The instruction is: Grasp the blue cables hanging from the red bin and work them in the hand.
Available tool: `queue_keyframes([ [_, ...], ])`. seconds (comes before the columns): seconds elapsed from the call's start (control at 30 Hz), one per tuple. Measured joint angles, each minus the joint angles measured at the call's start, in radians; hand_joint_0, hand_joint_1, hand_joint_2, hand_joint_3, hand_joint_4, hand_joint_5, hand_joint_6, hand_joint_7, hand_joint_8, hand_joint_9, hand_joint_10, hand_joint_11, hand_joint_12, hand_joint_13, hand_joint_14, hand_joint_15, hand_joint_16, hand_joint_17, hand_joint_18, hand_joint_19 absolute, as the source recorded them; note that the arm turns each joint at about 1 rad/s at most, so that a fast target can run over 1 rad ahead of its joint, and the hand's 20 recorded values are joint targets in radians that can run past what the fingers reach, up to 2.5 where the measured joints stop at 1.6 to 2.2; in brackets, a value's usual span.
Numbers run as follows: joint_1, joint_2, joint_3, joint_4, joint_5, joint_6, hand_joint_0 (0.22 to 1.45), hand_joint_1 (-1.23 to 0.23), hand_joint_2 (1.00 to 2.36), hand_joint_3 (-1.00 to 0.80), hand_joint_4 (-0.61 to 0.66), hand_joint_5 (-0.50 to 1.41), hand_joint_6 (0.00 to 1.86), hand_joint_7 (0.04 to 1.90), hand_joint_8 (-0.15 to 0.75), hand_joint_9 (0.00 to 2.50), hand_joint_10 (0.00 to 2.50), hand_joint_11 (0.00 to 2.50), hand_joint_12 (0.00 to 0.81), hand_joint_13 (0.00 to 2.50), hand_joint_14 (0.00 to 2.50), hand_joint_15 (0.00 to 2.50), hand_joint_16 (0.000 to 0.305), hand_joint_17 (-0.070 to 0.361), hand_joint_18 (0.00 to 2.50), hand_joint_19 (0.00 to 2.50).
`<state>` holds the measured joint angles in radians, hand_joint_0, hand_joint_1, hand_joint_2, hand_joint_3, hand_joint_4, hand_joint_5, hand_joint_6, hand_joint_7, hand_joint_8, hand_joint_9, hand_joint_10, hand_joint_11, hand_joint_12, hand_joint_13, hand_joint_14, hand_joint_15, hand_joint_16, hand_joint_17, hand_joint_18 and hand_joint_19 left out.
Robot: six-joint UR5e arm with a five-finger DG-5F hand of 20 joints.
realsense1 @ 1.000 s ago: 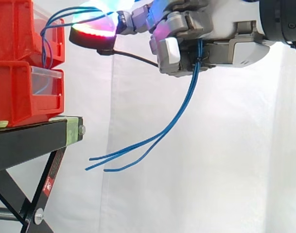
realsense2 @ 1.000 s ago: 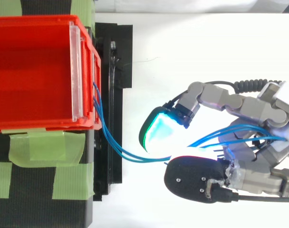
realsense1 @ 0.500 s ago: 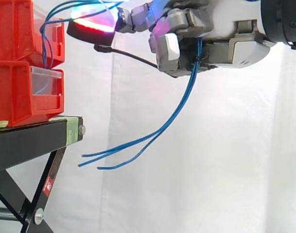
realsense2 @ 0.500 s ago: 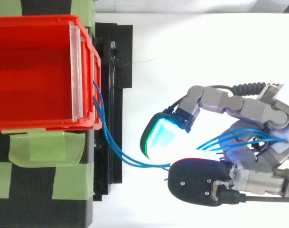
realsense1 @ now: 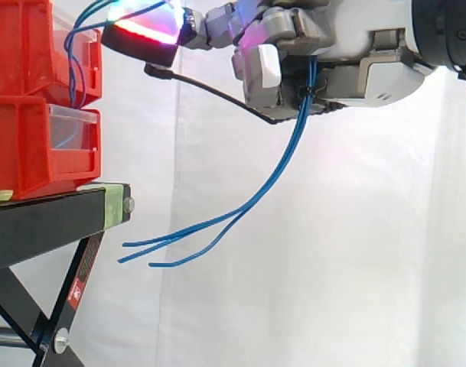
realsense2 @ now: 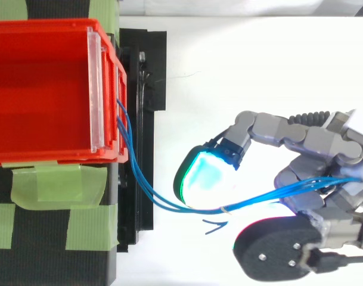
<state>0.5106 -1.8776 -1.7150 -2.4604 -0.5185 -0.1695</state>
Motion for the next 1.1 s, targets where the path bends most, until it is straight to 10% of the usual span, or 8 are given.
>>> queue_keyframes([
  [0.17,0.001,0.0,0.0,-0.002,0.0,0.014,0.96,-0.67,1.02,-0.2,0.28,0.3,0.0,1.41,0.58,1.71,2.5,2.5,0.706,2.1,2.5,2.15,0.21,0.158,2.5,0.77],
  [0.23,0.001,0.0,0.0,-0.006,0.0,0.019,0.88,-0.65,1.02,-0.59,0.28,0.29,0.0,1.41,0.58,1.71,2.5,2.5,0.706,2.1,2.5,2.15,0.21,0.158,2.5,0.77],
  [0.4,0.001,0.0,0.0,-0.01,0.0,0.026,0.84,-0.64,1.01,-0.81,0.28,0.28,0.0,1.4,0.58,1.71,2.5,2.5,0.706,2.1,2.5,2.15,0.21,0.158,2.5,0.77],
  [0.77,0.002,0.001,0.0,-0.016,0.0,0.056,1.03,-0.69,1.02,-0.19,0.24,0.26,0.05,1.39,0.58,1.71,2.5,2.5,0.706,2.1,2.5,2.15,0.21,0.158,2.5,0.77],
  [1.1,0.006,0.0,0.0,-0.042,-0.003,0.108,1.01,-0.69,1.02,-0.57,0.24,0.25,0.08,1.36,0.58,1.71,2.5,2.5,0.706,2.1,2.5,2.15,0.21,0.158,2.5,0.77],
])
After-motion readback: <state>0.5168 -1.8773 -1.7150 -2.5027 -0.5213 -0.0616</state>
